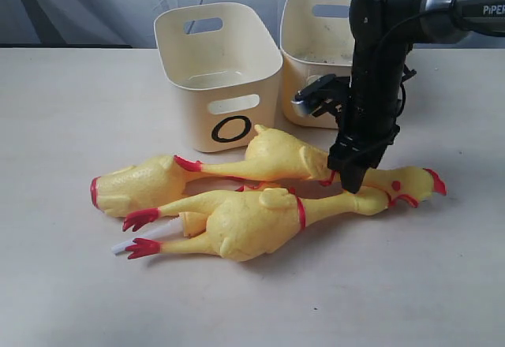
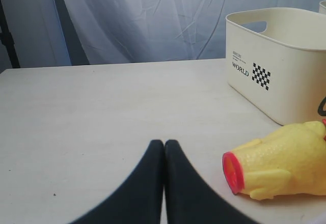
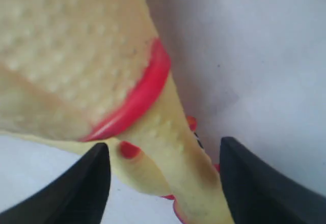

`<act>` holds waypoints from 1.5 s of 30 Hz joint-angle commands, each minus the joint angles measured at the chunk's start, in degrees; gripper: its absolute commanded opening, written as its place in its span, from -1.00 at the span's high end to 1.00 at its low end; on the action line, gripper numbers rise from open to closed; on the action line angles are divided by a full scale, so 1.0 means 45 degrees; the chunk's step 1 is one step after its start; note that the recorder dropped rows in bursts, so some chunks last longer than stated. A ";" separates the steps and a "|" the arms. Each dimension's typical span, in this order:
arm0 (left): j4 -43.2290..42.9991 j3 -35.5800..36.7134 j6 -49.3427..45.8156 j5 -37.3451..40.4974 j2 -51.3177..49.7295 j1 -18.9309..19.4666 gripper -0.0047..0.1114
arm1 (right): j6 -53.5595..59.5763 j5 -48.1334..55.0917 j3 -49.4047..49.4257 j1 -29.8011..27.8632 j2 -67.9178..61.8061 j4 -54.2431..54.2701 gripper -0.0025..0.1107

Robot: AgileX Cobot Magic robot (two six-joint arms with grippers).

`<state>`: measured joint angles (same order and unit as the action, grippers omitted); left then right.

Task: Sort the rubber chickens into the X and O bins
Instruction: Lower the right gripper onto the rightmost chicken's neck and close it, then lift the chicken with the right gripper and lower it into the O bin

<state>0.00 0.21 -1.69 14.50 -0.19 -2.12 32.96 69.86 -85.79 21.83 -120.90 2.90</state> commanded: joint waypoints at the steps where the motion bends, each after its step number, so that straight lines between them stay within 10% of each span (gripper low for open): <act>1: 0.0000 -0.0046 0.0029 -0.0177 0.0043 -0.0076 0.92 | 0.0522 0.0016 0.0511 -0.0012 -0.0166 0.0018 -0.07; 6: 0.0000 -0.0046 0.0029 -0.0177 0.0043 -0.0076 0.92 | 0.0522 -0.0450 0.0582 -0.0012 -0.0271 0.0316 -0.02; 14: 0.0000 -0.0046 0.0029 -0.0177 0.0043 -0.0076 0.92 | 0.0522 0.0023 0.0582 -0.0012 0.0491 0.1777 0.66; 35: 0.0000 -0.0046 0.0029 -0.0177 0.0043 -0.0076 0.92 | 0.2377 0.0023 0.0582 -0.0012 0.5099 1.0542 0.66; 45: 0.0000 -0.0046 0.0029 -0.0177 0.0043 -0.0076 0.92 | 0.3861 -0.8329 0.0582 -0.0012 0.4753 1.6226 0.66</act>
<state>0.00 0.21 -1.69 14.50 -0.19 -2.12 44.95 44.93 -83.13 21.93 -98.82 65.97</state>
